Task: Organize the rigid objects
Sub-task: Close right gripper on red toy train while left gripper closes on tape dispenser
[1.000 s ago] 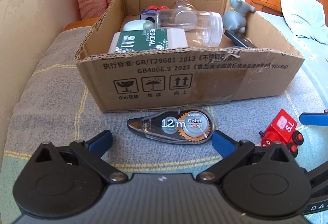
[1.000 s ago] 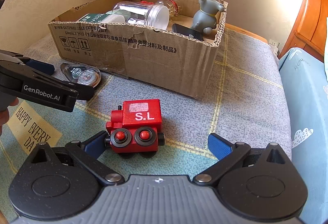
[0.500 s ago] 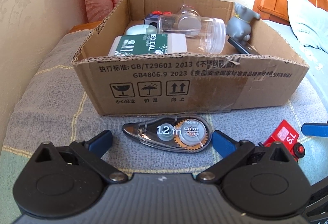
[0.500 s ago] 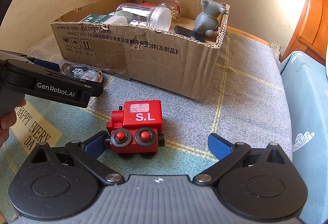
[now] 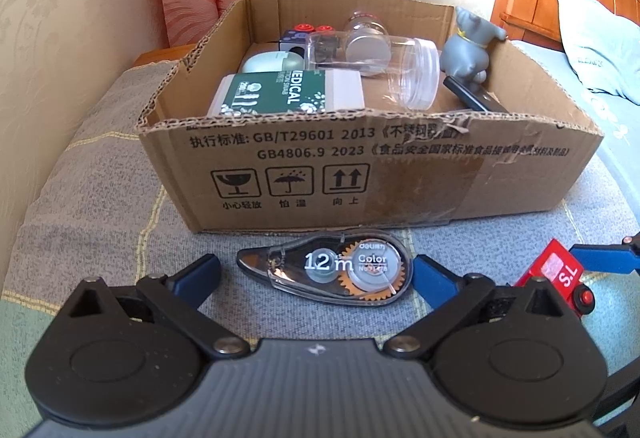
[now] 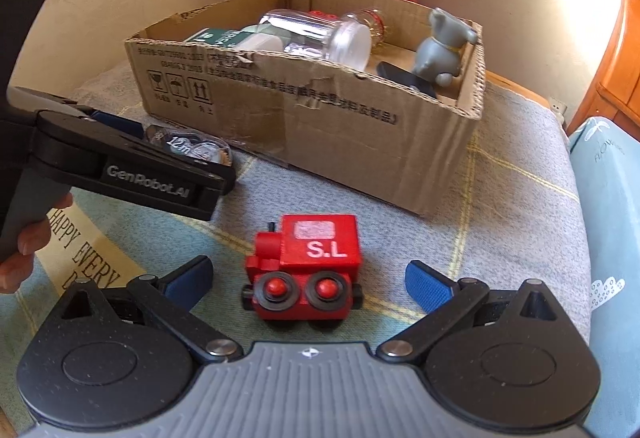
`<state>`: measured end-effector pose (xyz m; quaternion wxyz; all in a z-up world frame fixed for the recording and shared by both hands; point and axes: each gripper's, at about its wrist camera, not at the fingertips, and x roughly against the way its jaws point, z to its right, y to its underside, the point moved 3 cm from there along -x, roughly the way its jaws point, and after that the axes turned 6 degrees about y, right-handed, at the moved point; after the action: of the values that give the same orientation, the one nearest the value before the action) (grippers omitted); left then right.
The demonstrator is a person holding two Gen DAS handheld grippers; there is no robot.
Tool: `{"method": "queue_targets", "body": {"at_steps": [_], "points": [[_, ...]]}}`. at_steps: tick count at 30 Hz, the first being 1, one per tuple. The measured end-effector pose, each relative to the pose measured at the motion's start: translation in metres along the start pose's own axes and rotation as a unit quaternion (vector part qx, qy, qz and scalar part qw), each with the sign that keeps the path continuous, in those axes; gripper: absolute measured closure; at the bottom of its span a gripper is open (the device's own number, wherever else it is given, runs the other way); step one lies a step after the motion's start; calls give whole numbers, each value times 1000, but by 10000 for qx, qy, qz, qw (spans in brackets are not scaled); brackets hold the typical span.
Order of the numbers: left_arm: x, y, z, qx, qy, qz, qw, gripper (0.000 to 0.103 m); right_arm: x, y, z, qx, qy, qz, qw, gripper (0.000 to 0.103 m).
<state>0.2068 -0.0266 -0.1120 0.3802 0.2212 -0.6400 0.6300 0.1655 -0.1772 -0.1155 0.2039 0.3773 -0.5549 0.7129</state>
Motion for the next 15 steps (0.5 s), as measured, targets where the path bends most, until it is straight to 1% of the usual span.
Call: {"method": "queue_targets", "body": {"at_steps": [5, 10, 11, 12, 13, 14, 15], "points": [[-1, -1, -1, -29, 26, -3, 10000, 2, 1, -1, -6, 68, -39, -5, 10000, 1], [0, -1, -3, -27, 36, 0, 10000, 2, 7, -2, -9, 114, -74, 87, 9999, 18], [0, -1, -3, -31, 36, 2, 10000, 3, 8, -2, -9, 104, -38, 104, 9999, 20], [0, 0, -3, -31, 38, 12, 10000, 4, 9, -3, -9, 86, -7, 118, 9999, 24], [1, -1, -3, -40, 42, 39, 10000, 9, 9, -3, -8, 56, 12, 126, 9999, 30], [3, -1, -3, -51, 49, 61, 10000, 13, 9, -4, -7, 13, 34, 130, 9999, 32], [3, -2, -3, -45, 53, 40, 10000, 13, 10, -5, -6, -23, 58, 129, 9999, 36]]}}
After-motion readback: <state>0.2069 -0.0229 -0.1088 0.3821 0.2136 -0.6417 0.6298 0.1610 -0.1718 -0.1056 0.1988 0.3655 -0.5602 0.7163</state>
